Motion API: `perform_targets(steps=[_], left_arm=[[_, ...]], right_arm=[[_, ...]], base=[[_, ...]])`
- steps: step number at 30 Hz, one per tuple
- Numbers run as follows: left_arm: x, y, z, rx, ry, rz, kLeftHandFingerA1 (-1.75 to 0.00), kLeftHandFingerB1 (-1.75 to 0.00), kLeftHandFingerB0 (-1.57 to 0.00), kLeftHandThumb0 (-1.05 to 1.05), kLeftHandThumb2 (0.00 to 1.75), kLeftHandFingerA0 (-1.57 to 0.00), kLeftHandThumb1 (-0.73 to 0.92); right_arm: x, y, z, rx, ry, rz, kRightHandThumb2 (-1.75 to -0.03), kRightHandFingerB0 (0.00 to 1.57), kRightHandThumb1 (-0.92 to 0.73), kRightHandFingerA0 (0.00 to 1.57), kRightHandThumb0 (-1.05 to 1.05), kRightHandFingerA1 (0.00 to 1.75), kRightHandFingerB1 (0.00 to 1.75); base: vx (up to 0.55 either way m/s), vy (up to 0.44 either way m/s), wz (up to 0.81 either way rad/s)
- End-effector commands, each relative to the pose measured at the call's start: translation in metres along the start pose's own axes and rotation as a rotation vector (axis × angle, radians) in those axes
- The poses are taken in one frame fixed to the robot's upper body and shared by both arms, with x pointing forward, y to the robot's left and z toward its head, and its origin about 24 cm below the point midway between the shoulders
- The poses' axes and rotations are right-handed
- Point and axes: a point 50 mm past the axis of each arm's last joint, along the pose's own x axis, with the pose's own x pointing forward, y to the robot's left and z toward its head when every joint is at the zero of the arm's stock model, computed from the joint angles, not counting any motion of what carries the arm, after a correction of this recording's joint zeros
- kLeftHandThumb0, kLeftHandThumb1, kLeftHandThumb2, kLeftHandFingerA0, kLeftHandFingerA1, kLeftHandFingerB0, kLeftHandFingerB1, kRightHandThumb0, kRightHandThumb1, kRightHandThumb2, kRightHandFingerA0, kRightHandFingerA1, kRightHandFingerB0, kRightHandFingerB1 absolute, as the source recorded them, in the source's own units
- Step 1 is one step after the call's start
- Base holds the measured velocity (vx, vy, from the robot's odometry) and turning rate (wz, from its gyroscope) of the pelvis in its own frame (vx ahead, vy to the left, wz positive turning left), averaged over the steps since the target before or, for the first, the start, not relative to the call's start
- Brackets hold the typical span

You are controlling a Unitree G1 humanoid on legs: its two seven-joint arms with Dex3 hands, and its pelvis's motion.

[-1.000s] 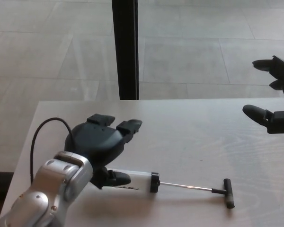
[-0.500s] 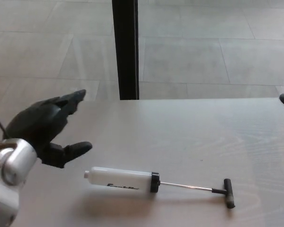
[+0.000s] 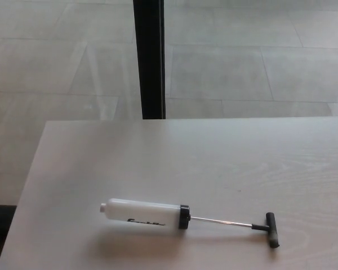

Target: The robot uses its left hand to lift the air pump kept on the middle of the desk and use the right hand to pull out the handle

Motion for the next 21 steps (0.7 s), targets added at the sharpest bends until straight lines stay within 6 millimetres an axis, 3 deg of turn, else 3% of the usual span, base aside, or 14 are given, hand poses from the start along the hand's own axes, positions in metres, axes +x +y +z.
perform_targets(steps=[1,2,6,7,9,10,13,14,15,17,18,19,20,21], left_arm=[[-0.133,-0.001,-0.225,-1.089,0.666,0.658,-0.62,-0.45,-0.21,-0.53,0.59,-0.16,0.67],[-0.143,-0.012,-0.232,-1.156,0.718,0.710,-0.63,-0.64,-0.35,-0.49,0.91,-0.21,0.46],[-0.153,-0.017,-0.239,-1.164,0.788,0.711,-0.67,-0.59,-0.26,-0.48,0.90,-0.31,0.47],[-0.155,-0.019,-0.241,-1.151,0.810,0.713,-0.71,-0.54,-0.30,-0.45,0.59,-0.32,0.71],[-0.158,-0.020,-0.243,-1.122,0.839,0.714,-0.70,-0.54,-0.34,-0.44,0.60,-0.37,0.73],[-0.164,-0.022,-0.247,-1.099,0.864,0.720,-0.68,-0.54,-0.35,-0.41,0.62,-0.43,0.73],[-0.171,-0.024,-0.253,-1.029,0.916,0.719,-0.69,-0.62,-0.47,-0.48,0.61,-0.55,0.73],[-0.174,-0.025,-0.254,-1.022,0.914,0.720,-0.68,-0.60,-0.45,-0.50,0.61,-0.56,0.73],[-0.179,-0.025,-0.255,-1.023,0.915,0.718,-0.69,-0.57,-0.44,-0.51,0.61,-0.59,0.73],[-0.183,-0.024,-0.257,-1.020,0.920,0.714,-0.69,-0.56,-0.42,-0.54,0.60,-0.61,0.73],[-0.186,-0.024,-0.258,-1.043,0.921,0.726,-0.73,-0.55,-0.41,-0.55,0.61,-0.60,0.70],[-0.186,-0.024,-0.259,-1.060,0.918,0.723,-0.67,-0.53,-0.40,-0.54,0.61,-0.56,0.73],[-0.187,-0.024,-0.259,-1.062,0.919,0.721,-0.70,-0.53,-0.41,-0.55,0.61,-0.60,0.73],[-0.187,-0.023,-0.260,-1.064,0.923,0.719,-0.72,-0.54,-0.41,-0.56,0.61,-0.62,0.72]], right_arm=[[-0.100,-0.093,-0.181,0.802,0.646,-0.552,-0.61,0.19,-0.75,0.35,-0.57,0.75,0.41],[-0.109,-0.085,-0.188,0.906,0.683,-0.641,-0.63,0.32,-0.77,0.56,-0.56,1.10,0.56],[-0.129,-0.066,-0.202,1.058,0.723,-0.749,-0.63,0.30,-0.77,0.51,-0.57,1.02,0.53],[-0.134,-0.060,-0.205,1.056,0.756,-0.770,-0.63,0.30,-0.79,0.55,-0.57,0.97,0.53],[-0.139,-0.052,-0.209,1.078,0.801,-0.808,-0.64,0.33,-0.80,0.57,-0.56,0.91,0.52],[-0.146,-0.038,-0.214,1.148,0.868,-0.823,-0.64,0.17,-0.82,0.67,-0.60,1.17,0.48],[-0.156,-0.018,-0.219,1.221,0.980,-0.910,-0.63,0.31,-0.81,0.56,-0.54,1.17,0.60],[-0.160,-0.013,-0.220,1.240,0.985,-0.908,-1.06,0.33,-0.62,0.62,-0.44,0.88,0.63],[-0.164,-0.006,-0.222,1.260,0.998,-0.904,-0.63,0.34,-0.81,0.50,-0.52,0.99,0.60],[-0.167,0.003,-0.222,1.259,1.009,-0.890,-0.62,0.23,-0.79,0.54,-0.55,0.98,0.52],[-0.167,0.014,-0.217,1.245,0.991,-0.860,-0.98,0.26,-0.65,0.57,-0.56,0.81,0.57],[-0.166,0.022,-0.215,1.261,0.972,-0.846,-0.64,0.24,-0.81,0.49,-0.52,0.79,0.46],[-0.167,0.026,-0.214,1.267,0.977,-0.847,-0.64,0.25,-0.79,0.51,-0.53,0.77,0.46],[-0.167,0.030,-0.213,1.266,0.998,-0.849,-0.96,0.25,-0.63,0.52,-0.56,0.77,0.55]], base=[[0.00,0.000,0.00],[0.00,0.000,0.00],[0.00,0.000,0.00],[0.00,0.000,0.00],[0.00,0.000,0.00],[0.00,0.000,0.00],[0.00,0.000,0.00],[0.00,0.000,0.00],[0.00,0.000,0.00],[0.00,0.000,0.00],[0.00,0.000,0.00],[0.00,0.000,0.00],[0.00,0.000,0.00],[0.00,0.000,0.00]])
